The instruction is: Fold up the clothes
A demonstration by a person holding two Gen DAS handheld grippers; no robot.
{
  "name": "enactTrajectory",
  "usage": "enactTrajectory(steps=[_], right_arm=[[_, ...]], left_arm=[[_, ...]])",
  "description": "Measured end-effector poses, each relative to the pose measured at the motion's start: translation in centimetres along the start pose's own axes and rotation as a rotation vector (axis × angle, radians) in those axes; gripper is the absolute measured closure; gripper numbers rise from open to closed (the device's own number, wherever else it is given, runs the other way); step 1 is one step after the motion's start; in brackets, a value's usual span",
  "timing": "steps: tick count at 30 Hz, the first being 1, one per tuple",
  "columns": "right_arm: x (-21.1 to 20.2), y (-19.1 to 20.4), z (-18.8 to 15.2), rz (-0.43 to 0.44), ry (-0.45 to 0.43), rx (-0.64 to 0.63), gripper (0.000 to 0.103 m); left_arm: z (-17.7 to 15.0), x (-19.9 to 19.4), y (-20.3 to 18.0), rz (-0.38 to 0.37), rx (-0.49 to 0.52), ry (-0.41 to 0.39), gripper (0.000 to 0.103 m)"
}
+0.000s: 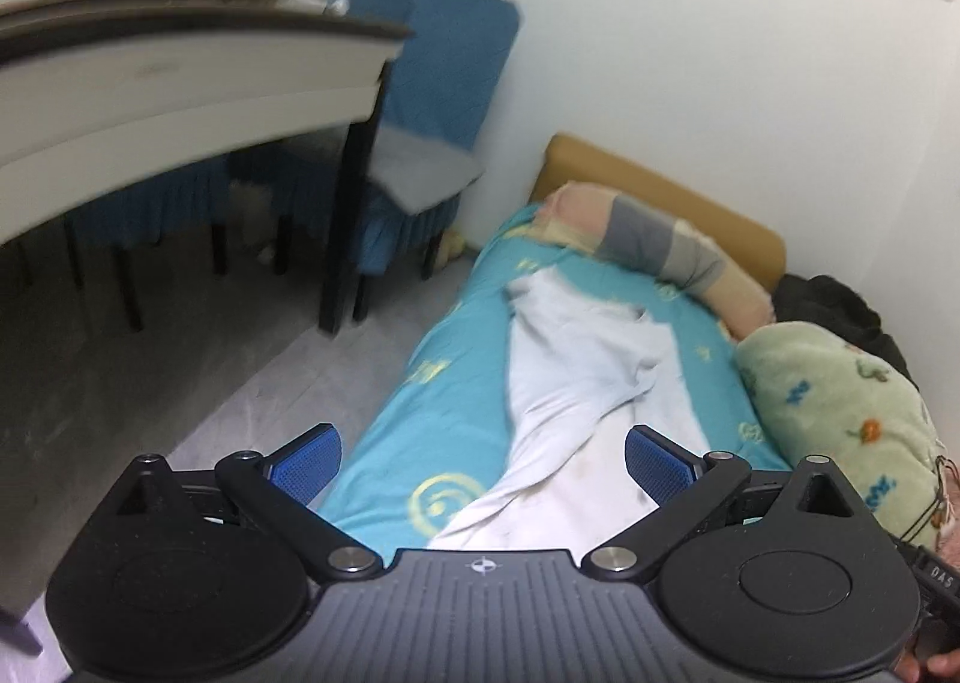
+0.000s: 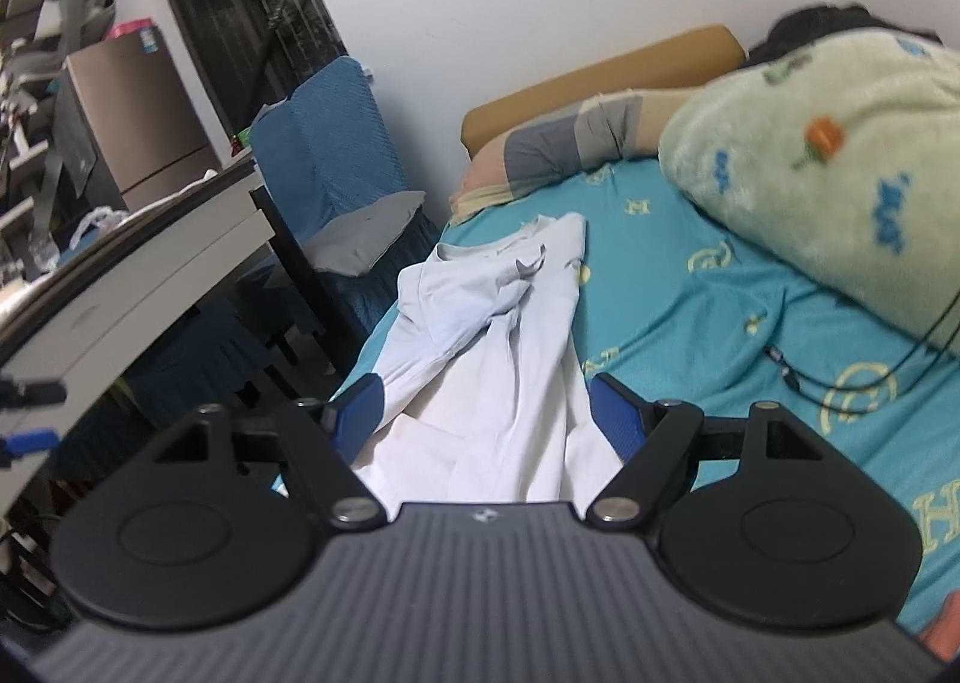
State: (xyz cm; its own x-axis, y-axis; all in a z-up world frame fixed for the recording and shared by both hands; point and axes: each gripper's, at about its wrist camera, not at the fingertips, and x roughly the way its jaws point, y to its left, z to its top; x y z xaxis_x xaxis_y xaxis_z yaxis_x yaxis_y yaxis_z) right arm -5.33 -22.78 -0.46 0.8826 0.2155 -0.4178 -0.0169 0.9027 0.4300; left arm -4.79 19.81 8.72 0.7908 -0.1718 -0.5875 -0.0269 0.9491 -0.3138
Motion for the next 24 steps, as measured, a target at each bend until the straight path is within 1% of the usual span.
enactTrajectory(steps=[2, 4, 6, 7, 9, 11, 12, 14, 15, 16, 17, 18, 19, 23, 24], right_arm=[[0.3, -0.4, -0.2, 0.000, 0.017, 0.013, 0.026], [0.6, -0.6, -0.5, -0.005, 0.033, 0.022, 0.026], [0.8, -0.8, -0.8, -0.010, 0.049, 0.031, 0.026], [1.0, -0.9, -0.9, -0.014, 0.059, 0.034, 0.026], [1.5, -0.9, -1.1, -0.021, 0.079, 0.041, 0.026], [2.0, -0.9, -1.3, -0.030, 0.097, 0.042, 0.026], [2.2, -0.9, -1.4, -0.036, 0.100, 0.049, 0.026], [2.5, -1.0, -1.5, -0.048, 0.100, 0.066, 0.026], [2.6, -1.1, -1.5, -0.058, 0.095, 0.087, 0.026], [2.7, -1.4, -1.4, -0.069, 0.092, 0.114, 0.026], [2.9, -1.6, -1.2, -0.081, 0.088, 0.143, 0.026], [3.0, -1.9, -1.1, -0.088, 0.081, 0.174, 0.026], [3.1, -2.1, -1.0, -0.089, 0.073, 0.197, 0.026], [2.9, -2.4, -1.0, -0.088, 0.064, 0.229, 0.026], [2.6, -2.5, -1.1, -0.091, 0.062, 0.237, 0.026]], left_arm=[[0.2, 1.2, 3.7, -0.051, -0.131, 0.053, 0.011], [0.1, 2.9, 7.4, -0.107, -0.240, 0.112, 0.012], [-0.7, 4.6, 10.0, -0.147, -0.293, 0.148, 0.013], [-1.1, 5.5, 11.2, -0.166, -0.316, 0.166, 0.014], [-2.5, 7.5, 12.7, -0.194, -0.317, 0.206, 0.018], [-4.3, 9.6, 13.6, -0.225, -0.309, 0.262, 0.025], [-5.2, 10.6, 14.0, -0.238, -0.306, 0.290, 0.025], [-6.9, 12.5, 14.5, -0.267, -0.282, 0.343, 0.025], [-7.6, 13.6, 14.4, -0.269, -0.253, 0.377, 0.025], [-8.2, 14.7, 14.2, -0.246, -0.220, 0.412, 0.029], [-8.7, 15.6, 13.9, -0.215, -0.189, 0.450, 0.041], [-9.2, 16.2, 13.5, -0.204, -0.157, 0.483, 0.047], [-9.5, 16.8, 13.1, -0.195, -0.123, 0.509, 0.058], [-9.4, 16.5, 10.2, -0.223, 0.059, 0.511, 0.059], [-9.5, 16.4, 9.4, -0.219, 0.097, 0.521, 0.060]])
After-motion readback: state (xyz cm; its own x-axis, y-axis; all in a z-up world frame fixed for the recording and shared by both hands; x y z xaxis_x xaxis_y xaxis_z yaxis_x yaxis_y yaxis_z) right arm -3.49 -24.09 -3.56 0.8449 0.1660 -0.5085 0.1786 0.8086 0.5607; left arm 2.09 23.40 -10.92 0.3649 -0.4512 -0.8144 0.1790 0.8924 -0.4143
